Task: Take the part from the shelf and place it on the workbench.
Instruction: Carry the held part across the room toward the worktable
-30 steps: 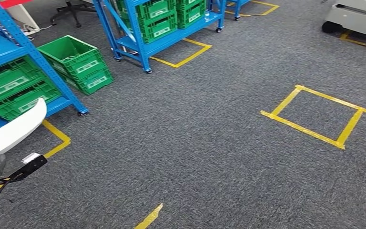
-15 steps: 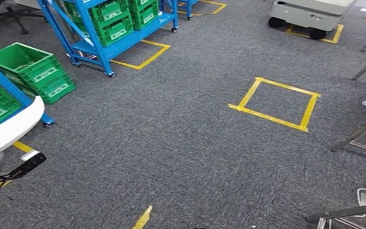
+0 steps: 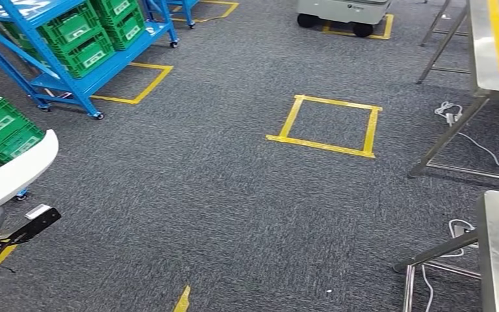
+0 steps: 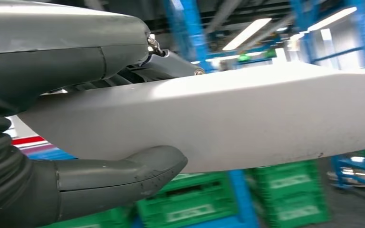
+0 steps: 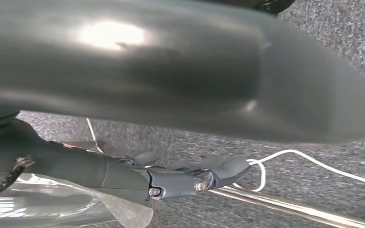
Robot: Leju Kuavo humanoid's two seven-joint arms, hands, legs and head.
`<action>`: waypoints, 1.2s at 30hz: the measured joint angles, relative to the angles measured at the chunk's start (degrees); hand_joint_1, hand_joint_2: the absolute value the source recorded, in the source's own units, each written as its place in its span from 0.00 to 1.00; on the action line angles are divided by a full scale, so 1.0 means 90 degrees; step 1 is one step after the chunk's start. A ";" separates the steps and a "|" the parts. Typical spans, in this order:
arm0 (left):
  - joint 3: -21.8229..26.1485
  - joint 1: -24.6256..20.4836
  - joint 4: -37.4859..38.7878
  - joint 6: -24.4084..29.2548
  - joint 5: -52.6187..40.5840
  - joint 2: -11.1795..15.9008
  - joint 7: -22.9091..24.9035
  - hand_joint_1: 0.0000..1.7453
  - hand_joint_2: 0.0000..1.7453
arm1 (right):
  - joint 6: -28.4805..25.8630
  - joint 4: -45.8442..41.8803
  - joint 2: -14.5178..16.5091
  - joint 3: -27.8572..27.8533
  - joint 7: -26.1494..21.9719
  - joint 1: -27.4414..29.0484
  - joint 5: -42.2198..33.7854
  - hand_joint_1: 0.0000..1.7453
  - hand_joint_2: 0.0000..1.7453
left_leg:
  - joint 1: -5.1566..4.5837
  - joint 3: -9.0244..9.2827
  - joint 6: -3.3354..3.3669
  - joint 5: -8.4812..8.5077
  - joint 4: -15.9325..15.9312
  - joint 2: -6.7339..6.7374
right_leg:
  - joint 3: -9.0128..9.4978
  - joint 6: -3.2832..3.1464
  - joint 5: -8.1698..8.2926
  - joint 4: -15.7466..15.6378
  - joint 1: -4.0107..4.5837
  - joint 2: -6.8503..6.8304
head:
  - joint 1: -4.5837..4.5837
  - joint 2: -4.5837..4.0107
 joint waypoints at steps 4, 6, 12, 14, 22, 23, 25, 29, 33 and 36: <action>-0.0002 -0.0008 0.0019 0.0000 0.0013 0.0014 -0.0003 1.00 1.00 | 0.0009 0.0093 -0.0002 -0.0018 -0.0036 -0.0014 0.0086 0.00 0.00 | 0.0029 0.0340 0.0024 0.0679 -0.0840 -0.0220 | -0.0004 0.0019 -0.0003 0.0061 0.0002 0.0358 | 0.0001 0.0000; 0.0002 -0.0019 0.0023 0.0000 0.0033 0.0033 -0.0005 1.00 1.00 | 0.0018 0.0122 -0.0005 -0.0032 -0.0043 -0.0036 0.0090 0.00 0.00 | 0.0056 0.0598 0.0046 0.0882 -0.1463 -0.0463 | -0.0070 0.0075 -0.0001 0.0118 0.0005 0.0527 | 0.0001 0.0001; 0.0001 -0.0103 0.0032 0.0005 0.0048 0.0064 -0.0025 1.00 1.00 | 0.0052 0.0198 -0.0022 -0.0112 -0.0052 -0.0074 0.0088 0.00 0.00 | 0.0048 0.0629 0.0261 0.0941 -0.1719 -0.0135 | -0.0510 0.0290 -0.0250 0.0605 -0.0006 0.0290 | 0.0043 0.0001; 0.0002 -0.0104 0.0041 0.0006 0.0049 0.0070 -0.0027 1.00 1.00 | 0.0060 0.0216 -0.0028 -0.0127 -0.0054 -0.0098 0.0088 0.00 0.00 | 0.0015 0.0614 0.0288 0.0948 -0.1720 0.0038 | -0.0901 0.0328 -0.0665 0.1433 -0.0015 -0.0033 | 0.0069 0.0001; 0.0001 -0.0126 0.0075 0.0005 0.0052 0.0082 -0.0038 1.00 1.00 | 0.0080 0.0269 -0.0031 -0.0185 -0.0076 -0.0130 0.0085 0.00 0.00 | -0.0047 0.0642 0.0181 0.0913 -0.1696 0.0638 | -0.0032 0.0259 -0.0139 0.0095 0.0009 -0.0553 | 0.0059 0.0000; -0.0001 -0.0136 0.0078 0.0005 0.0053 0.0085 -0.0038 1.00 1.00 | 0.0081 0.0272 -0.0031 -0.0194 -0.0081 -0.0133 0.0084 0.00 0.00 | -0.0052 0.0651 0.0147 0.0915 -0.1700 0.0699 | -0.0052 0.0221 -0.0129 0.0088 0.0025 -0.0485 | 0.0055 0.0000; -0.0009 -0.0161 0.0081 0.0005 0.0054 0.0091 -0.0040 1.00 1.00 | 0.0084 0.0276 -0.0030 -0.0212 -0.0088 -0.0126 0.0084 0.00 0.00 | -0.0026 0.0668 0.0066 0.0874 -0.1683 0.0693 | -0.0054 0.0141 -0.0089 0.0055 0.0013 -0.0344 | 0.0051 0.0000; -0.0010 -0.0156 0.0101 0.0007 0.0056 0.0117 -0.0047 1.00 1.00 | 0.0111 0.0279 -0.0029 -0.0232 -0.0104 -0.0144 0.0089 0.00 0.00 | 0.0016 0.0208 -0.0003 0.0172 -0.0530 0.0057 | -0.0024 0.0026 -0.0021 0.0009 -0.0016 -0.0082 | 0.0002 0.0001; -0.0019 -0.0131 0.0138 0.0005 0.0056 0.0121 -0.0046 1.00 1.00 | 0.0143 0.0287 -0.0029 -0.0249 -0.0112 -0.0147 0.0095 0.00 0.00 | 0.0017 0.0023 0.0028 0.0298 -0.0189 -0.0055 | -0.0020 0.0018 -0.0014 0.0030 0.0011 0.0272 | -0.0002 0.0000; -0.0017 -0.0136 0.0144 0.0005 0.0057 0.0127 -0.0046 1.00 1.00 | 0.0152 0.0292 -0.0027 -0.0261 -0.0115 -0.0155 0.0101 0.00 0.00 | 0.0047 0.0531 0.0070 0.0853 -0.1362 -0.0478 | -0.0056 0.0056 -0.0018 0.0095 0.0016 0.0523 | 0.0002 0.0000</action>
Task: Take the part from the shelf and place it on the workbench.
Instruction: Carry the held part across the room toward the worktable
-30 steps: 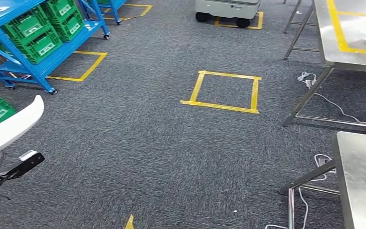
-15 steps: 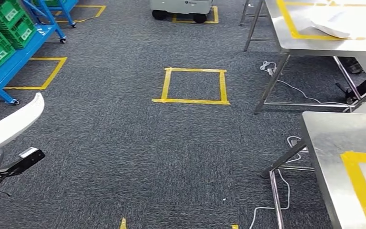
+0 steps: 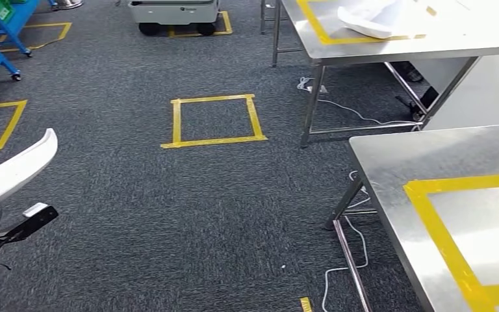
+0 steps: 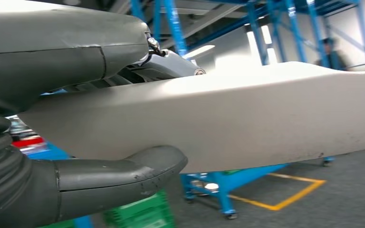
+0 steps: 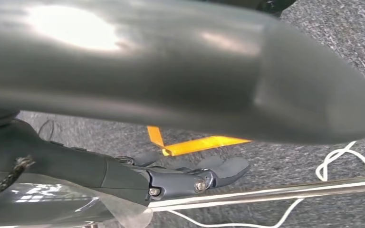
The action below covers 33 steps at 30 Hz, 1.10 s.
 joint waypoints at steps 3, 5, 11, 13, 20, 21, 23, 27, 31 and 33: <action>0.0001 -0.0006 0.0007 0.0001 0.0003 0.0012 0.0000 1.00 1.00 | 0.0006 0.0006 -0.0001 -0.0004 -0.0007 0.0001 0.0008 0.00 0.00 | -0.0002 0.0088 0.0054 -0.0001 -0.0277 -0.0070 | -0.0149 0.0123 0.0048 0.0019 -0.0035 0.0249 | 0.0005 0.0000; -0.0004 -0.0022 0.0008 0.0002 0.0002 0.0015 0.0000 1.00 1.00 | 0.0007 0.0009 -0.0001 -0.0013 -0.0010 0.0019 0.0010 0.00 0.00 | -0.0001 0.0106 0.0129 0.0035 -0.0334 0.0112 | -0.0255 0.0195 -0.0009 0.0098 -0.0035 0.0173 | 0.0020 0.0000; -0.0009 -0.0021 0.0018 0.0004 0.0002 0.0015 0.0000 1.00 1.00 | 0.0011 0.0014 -0.0003 -0.0026 -0.0010 0.0013 0.0010 0.00 0.00 | -0.0045 0.0132 0.0218 0.0042 -0.0390 0.0692 | -0.1077 0.0297 -0.0759 0.1793 -0.0047 -0.0638 | 0.0065 0.0000; -0.0013 -0.0023 0.0022 0.0004 0.0002 0.0013 0.0000 1.00 1.00 | 0.0013 0.0014 -0.0004 -0.0033 -0.0010 0.0019 0.0010 0.00 0.00 | -0.0046 0.0158 0.0199 0.0021 -0.0388 0.0856 | -0.0704 0.0293 -0.0395 0.1146 -0.0055 -0.0743 | 0.0067 0.0000; -0.0026 -0.0058 0.0025 0.0006 0.0004 0.0015 -0.0011 1.00 1.00 | 0.0040 0.0013 -0.0002 -0.0044 -0.0012 0.0007 0.0007 0.00 0.00 | -0.0070 0.0246 -0.0006 -0.0119 -0.0322 0.1123 | -0.0032 0.0061 -0.0040 -0.0051 0.0000 -0.0908 | 0.0046 0.0001; -0.0028 -0.0061 0.0025 0.0009 0.0005 0.0017 -0.0018 1.00 1.00 | 0.0041 0.0012 -0.0002 -0.0047 -0.0012 0.0006 0.0006 0.00 0.00 | -0.0053 0.0196 -0.0035 -0.0239 -0.0170 0.0974 | -0.0021 0.0025 -0.0023 -0.0070 -0.0016 -0.0841 | 0.0033 0.0001; -0.0028 -0.0050 0.0030 0.0013 0.0007 0.0025 -0.0029 1.00 1.00 | 0.0045 0.0012 -0.0001 -0.0050 -0.0013 -0.0001 0.0004 0.00 0.00 | -0.0031 -0.0129 -0.0066 -0.0650 0.0573 0.0604 | -0.0007 -0.0023 -0.0003 -0.0082 -0.0025 -0.0693 | -0.0001 0.0001; -0.0035 -0.0007 0.0054 0.0012 0.0009 0.0029 -0.0036 1.00 1.00 | 0.0058 0.0012 -0.0001 -0.0055 -0.0015 -0.0002 -0.0001 0.00 0.00 | -0.0028 -0.0590 -0.0060 -0.0733 0.1391 0.0442 | 0.0005 -0.0040 0.0002 -0.0063 -0.0002 -0.0332 | -0.0013 0.0000; -0.0036 -0.0015 0.0059 0.0024 0.0008 0.0031 -0.0052 1.00 1.00 | 0.0059 0.0012 0.0001 -0.0061 -0.0020 -0.0009 -0.0004 0.00 0.00 | 0.0000 0.0009 0.0009 0.0020 -0.0084 0.0018 | -0.0030 0.0016 -0.0005 0.0010 -0.0005 0.0008 | -0.0013 0.0001; -0.0039 -0.0027 0.0061 0.0029 0.0007 0.0031 -0.0058 1.00 1.00 | 0.0059 0.0012 0.0001 -0.0062 -0.0024 0.0000 -0.0006 0.00 0.00 | -0.0007 0.0056 0.0049 0.0007 -0.0246 -0.0028 | -0.0114 0.0097 0.0025 0.0024 -0.0021 0.0158 | -0.0011 0.0001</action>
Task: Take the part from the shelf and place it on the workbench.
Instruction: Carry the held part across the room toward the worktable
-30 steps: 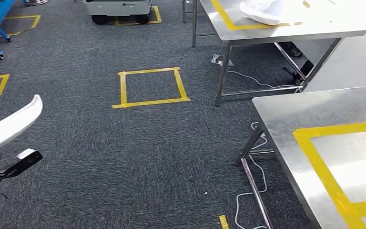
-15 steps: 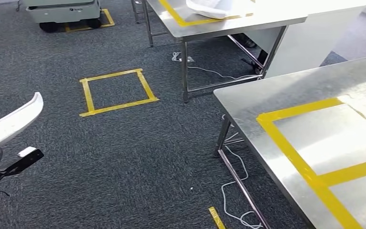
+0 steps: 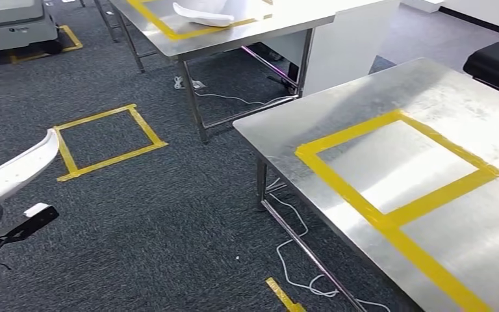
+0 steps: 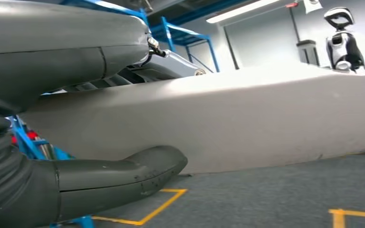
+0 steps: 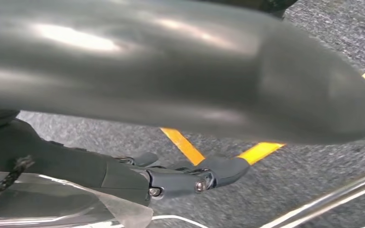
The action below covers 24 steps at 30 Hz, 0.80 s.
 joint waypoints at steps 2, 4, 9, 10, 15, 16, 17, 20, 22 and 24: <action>-0.0009 -0.0025 0.0000 0.0002 0.0000 -0.0002 0.0000 1.00 1.00 | 0.0000 -0.0001 -0.0001 -0.0004 -0.0002 0.0030 -0.0001 0.00 0.00 | 0.0013 0.0006 0.0074 0.0033 -0.0057 0.0157 | -0.0086 0.0080 -0.0004 0.0020 -0.0009 0.0034 | 0.0005 -0.0001; -0.0020 -0.0034 0.0000 0.0007 0.0000 -0.0004 0.0000 1.00 1.00 | 0.0000 -0.0001 -0.0002 -0.0005 -0.0004 0.0032 -0.0002 0.00 0.00 | 0.0026 0.0024 0.0146 0.0071 -0.0125 0.0334 | -0.0302 0.0137 -0.0260 0.0394 0.0010 -0.0300 | 0.0051 -0.0001; -0.0047 -0.0014 0.0009 0.0013 0.0000 -0.0013 -0.0007 1.00 1.00 | 0.0004 0.0001 -0.0002 -0.0007 -0.0005 0.0026 -0.0012 0.00 0.00 | -0.0013 0.0022 0.0175 0.0060 -0.0127 0.0771 | -0.0898 0.0233 -0.0783 0.1713 -0.0039 -0.0805 | 0.0098 -0.0001; -0.0050 -0.0014 0.0011 0.0013 0.0000 -0.0014 -0.0012 1.00 1.00 | 0.0004 0.0001 -0.0002 -0.0009 -0.0005 0.0031 -0.0014 0.00 0.00 | -0.0012 0.0033 0.0165 0.0053 -0.0126 0.0849 | -0.0710 0.0235 -0.0595 0.1384 -0.0043 -0.0854 | 0.0097 -0.0001; -0.0052 -0.0035 0.0012 0.0018 0.0000 -0.0008 -0.0017 1.00 1.00 | 0.0005 0.0000 -0.0002 -0.0008 -0.0007 0.0019 -0.0019 0.00 0.00 | -0.0065 0.0111 0.0025 -0.0003 -0.0108 0.1167 | 0.0111 0.0096 -0.0135 -0.0058 0.0022 -0.1200 | 0.0081 -0.0001; -0.0053 -0.0045 0.0012 0.0019 0.0000 -0.0005 -0.0017 1.00 1.00 | 0.0004 -0.0001 -0.0002 -0.0008 -0.0007 0.0022 -0.0021 0.00 0.00 | -0.0059 0.0128 -0.0006 -0.0007 -0.0113 0.1221 | 0.0109 0.0055 -0.0118 -0.0064 0.0018 -0.1120 | 0.0076 -0.0001; -0.0056 -0.0051 0.0012 0.0019 0.0000 -0.0004 -0.0017 1.00 1.00 | 0.0004 -0.0001 -0.0002 -0.0008 -0.0007 0.0027 -0.0021 0.00 0.00 | -0.0044 0.0140 -0.0043 -0.0037 -0.0098 0.1186 | 0.0112 0.0017 -0.0101 -0.0076 0.0008 -0.1052 | 0.0073 -0.0001; -0.0055 -0.0048 0.0015 0.0026 0.0000 0.0001 -0.0019 1.00 1.00 | 0.0002 -0.0002 0.0000 -0.0012 -0.0007 0.0021 -0.0021 0.00 0.00 | -0.0002 -0.0123 -0.0117 -0.0475 0.0560 0.0687 | 0.0142 -0.0083 -0.0057 -0.0112 -0.0029 -0.0855 | 0.0033 0.0000; -0.0052 -0.0029 0.0024 0.0024 0.0000 0.0001 -0.0019 1.00 1.00 | 0.0005 -0.0002 0.0000 -0.0011 -0.0007 0.0012 -0.0021 0.00 0.00 | -0.0001 -0.0546 -0.0120 -0.0845 0.1438 0.0513 | 0.0140 -0.0105 -0.0052 -0.0110 -0.0016 -0.0698 | 0.0015 -0.0001; -0.0060 -0.0016 0.0036 0.0023 0.0000 -0.0001 -0.0019 1.00 1.00 | 0.0007 -0.0001 0.0000 -0.0011 -0.0007 0.0014 -0.0022 0.00 0.00 | -0.0003 -0.0724 -0.0100 -0.0798 0.1734 0.0490 | 0.0147 -0.0111 -0.0049 -0.0105 0.0004 -0.0520 | 0.0014 -0.0001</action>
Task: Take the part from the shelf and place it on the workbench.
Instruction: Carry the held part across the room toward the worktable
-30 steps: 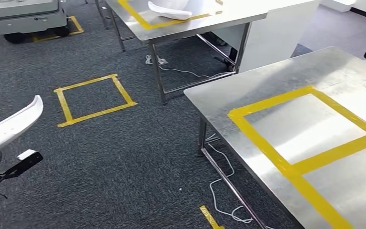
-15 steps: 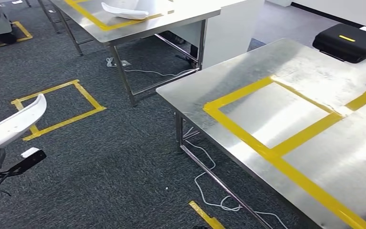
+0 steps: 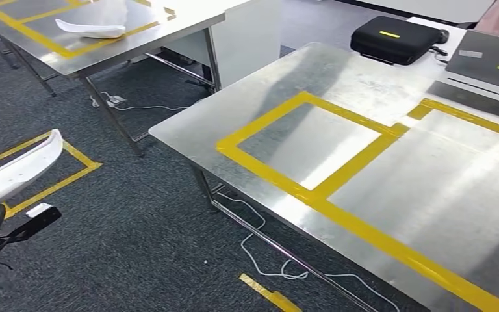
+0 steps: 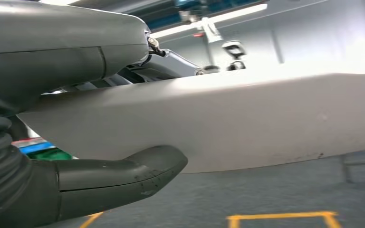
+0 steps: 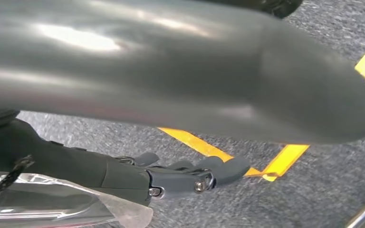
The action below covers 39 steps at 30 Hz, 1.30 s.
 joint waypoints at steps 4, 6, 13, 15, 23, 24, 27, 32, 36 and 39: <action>-0.0007 -0.0022 0.0013 0.0015 0.0000 0.0008 -0.0018 1.00 1.00 | 0.0005 -0.0001 0.0006 -0.0001 0.0000 -0.0003 -0.0002 0.00 0.00 | 0.0019 0.0588 0.0103 0.0800 -0.1421 -0.0467 | -0.0017 0.0030 0.0001 0.0052 0.0013 0.0344 | 0.0006 0.0000; -0.0007 -0.0034 0.0024 0.0017 0.0000 0.0019 -0.0029 1.00 1.00 | 0.0009 -0.0001 0.0010 0.0000 0.0000 -0.0011 -0.0004 0.00 0.00 | 0.0022 0.0699 0.0129 0.0826 -0.1721 -0.0658 | -0.0094 0.0091 0.0020 0.0080 -0.0006 0.0481 | 0.0010 0.0001; -0.0032 -0.0109 0.0052 0.0038 0.0000 0.0019 -0.0049 1.00 1.00 | 0.0010 0.0001 0.0004 0.0000 -0.0008 0.0008 -0.0005 0.00 0.00 | 0.0008 0.0738 0.0281 0.0879 -0.1857 -0.0111 | -0.0668 0.0324 -0.0478 0.0969 -0.0031 -0.0109 | 0.0088 0.0001; -0.0037 -0.0105 0.0074 0.0039 0.0000 0.0015 -0.0049 1.00 1.00 | 0.0012 0.0001 0.0001 0.0002 -0.0008 0.0001 -0.0004 0.00 0.00 | -0.0006 0.0735 0.0296 0.0871 -0.1854 0.0088 | -0.1019 0.0356 -0.0752 0.1699 -0.0053 -0.0244 | 0.0095 0.0000; -0.0093 -0.0137 0.0086 0.0042 0.0000 0.0016 -0.0054 1.00 1.00 | 0.0004 -0.0004 0.0000 0.0005 -0.0007 0.0007 -0.0015 0.00 0.00 | -0.0071 0.0828 0.0126 0.0784 -0.1830 0.0691 | -0.0056 0.0200 -0.0062 0.0030 0.0032 -0.0741 | 0.0095 0.0000; -0.0102 -0.0147 0.0086 0.0043 0.0000 0.0017 -0.0054 1.00 1.00 | 0.0002 -0.0004 0.0000 0.0006 -0.0006 0.0012 -0.0018 0.00 0.00 | -0.0064 0.0843 0.0095 0.0770 -0.1830 0.0738 | -0.0063 0.0164 -0.0044 0.0023 0.0021 -0.0662 | 0.0095 0.0001; -0.0123 -0.0152 0.0088 0.0053 -0.0001 0.0018 -0.0060 1.00 1.00 | -0.0004 -0.0006 0.0007 0.0007 0.0001 0.0022 -0.0021 0.00 0.00 | -0.0020 0.0692 0.0007 0.0437 -0.1378 0.0363 | -0.0037 0.0059 0.0010 -0.0013 -0.0024 -0.0446 | 0.0055 0.0001; -0.0147 -0.0115 0.0121 0.0059 -0.0001 -0.0003 -0.0063 1.00 1.00 | 0.0000 -0.0006 0.0010 0.0013 0.0002 0.0019 -0.0022 0.00 0.00 | -0.0009 0.0043 -0.0002 0.0081 -0.0108 -0.0002 | -0.0029 0.0021 0.0020 0.0009 0.0000 -0.0013 | 0.0031 0.0000; -0.0150 -0.0128 0.0130 0.0059 -0.0001 -0.0001 -0.0063 1.00 1.00 | 0.0003 -0.0006 0.0010 0.0029 0.0002 0.0018 -0.0022 0.00 0.00 | 0.0013 0.0615 0.0075 0.0833 -0.1535 -0.0392 | -0.0063 0.0073 0.0009 0.0077 0.0005 0.0324 | 0.0032 0.0001; -0.0155 -0.0150 0.0134 0.0059 -0.0001 -0.0002 -0.0063 1.00 1.00 | 0.0002 -0.0007 0.0009 0.0037 0.0002 0.0044 -0.0023 0.00 0.00 | 0.0008 0.0673 0.0146 0.0824 -0.1713 -0.0371 | -0.0166 0.0192 0.0042 0.0079 -0.0012 0.0509 | 0.0033 0.0001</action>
